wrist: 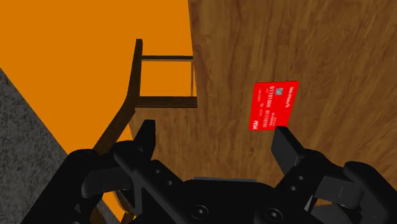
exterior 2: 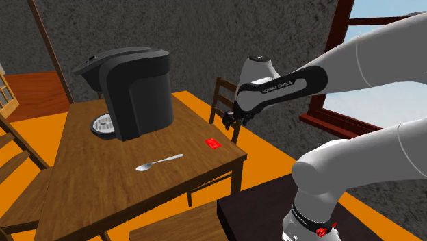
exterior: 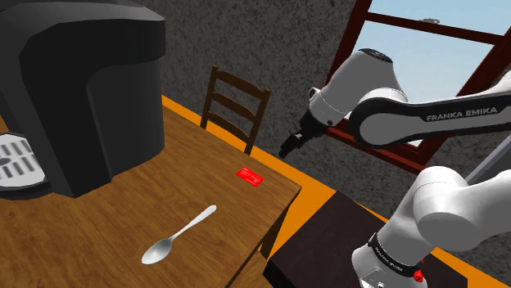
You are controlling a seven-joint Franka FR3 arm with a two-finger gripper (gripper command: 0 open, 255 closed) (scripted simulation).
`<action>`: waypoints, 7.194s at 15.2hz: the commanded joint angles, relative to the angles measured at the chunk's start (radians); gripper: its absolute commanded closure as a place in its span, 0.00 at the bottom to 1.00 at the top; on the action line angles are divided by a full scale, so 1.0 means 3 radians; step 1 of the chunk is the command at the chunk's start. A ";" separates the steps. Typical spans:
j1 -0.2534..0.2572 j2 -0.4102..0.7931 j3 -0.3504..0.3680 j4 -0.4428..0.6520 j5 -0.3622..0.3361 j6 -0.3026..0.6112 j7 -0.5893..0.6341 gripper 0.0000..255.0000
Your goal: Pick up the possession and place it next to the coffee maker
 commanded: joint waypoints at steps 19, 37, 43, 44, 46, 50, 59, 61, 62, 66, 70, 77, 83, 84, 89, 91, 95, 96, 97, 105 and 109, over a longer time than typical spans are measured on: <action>-0.2350 0.1862 0.2628 0.0233 -0.1068 0.2657 0.1045 0.00; -0.1812 0.1821 0.2108 0.0238 -0.0983 0.2539 0.0953 1.00; -0.0859 0.1607 0.1233 0.0274 -0.0587 0.2194 0.0590 1.00; -0.0768 0.1568 0.1152 0.0285 -0.0534 0.2137 0.0542 1.00; -0.0623 0.1488 0.1022 0.0309 -0.0437 0.2022 0.0454 1.00; -0.0424 0.1333 0.0840 0.0370 -0.0295 0.1795 0.0320 1.00; -0.0203 0.1034 0.0616 0.0560 -0.0120 0.1297 0.0136 1.00; -0.0177 0.0979 0.0584 0.0611 -0.0097 0.1190 0.0108 1.00; -0.0165 0.0953 0.0569 0.0637 -0.0087 0.1137 0.0095 1.00; -0.0130 0.0858 0.0517 0.0751 -0.0057 0.0929 0.0051 1.00; -0.0106 0.0780 0.0475 0.0875 -0.0036 0.0726 0.0014 1.00; -0.0085 0.0681 0.0416 0.1118 -0.0017 0.0384 -0.0034 1.00; -0.0079 0.0631 0.0376 0.1349 -0.0011 0.0102 -0.0066 1.00; -0.0079 0.0626 0.0370 0.1390 -0.0011 0.0057 -0.0071 1.00; -0.0082 0.0611 0.0345 0.1602 -0.0013 -0.0170 -0.0091 1.00; -0.0084 0.0611 0.0336 0.1690 -0.0015 -0.0259 -0.0098 1.00; -0.0090 0.0619 0.0320 0.1875 -0.0019 -0.0435 -0.0110 1.00; -0.0092 0.0623 0.0316 0.1922 -0.0021 -0.0479 -0.0113 1.00; -0.0094 0.0628 0.0313 0.1971 -0.0022 -0.0522 -0.0115 1.00; -0.0112 0.0690 0.0292 0.2378 -0.0038 -0.0868 -0.0132 1.00; -0.0123 0.0737 0.0285 0.2597 -0.0049 -0.1040 -0.0138 1.00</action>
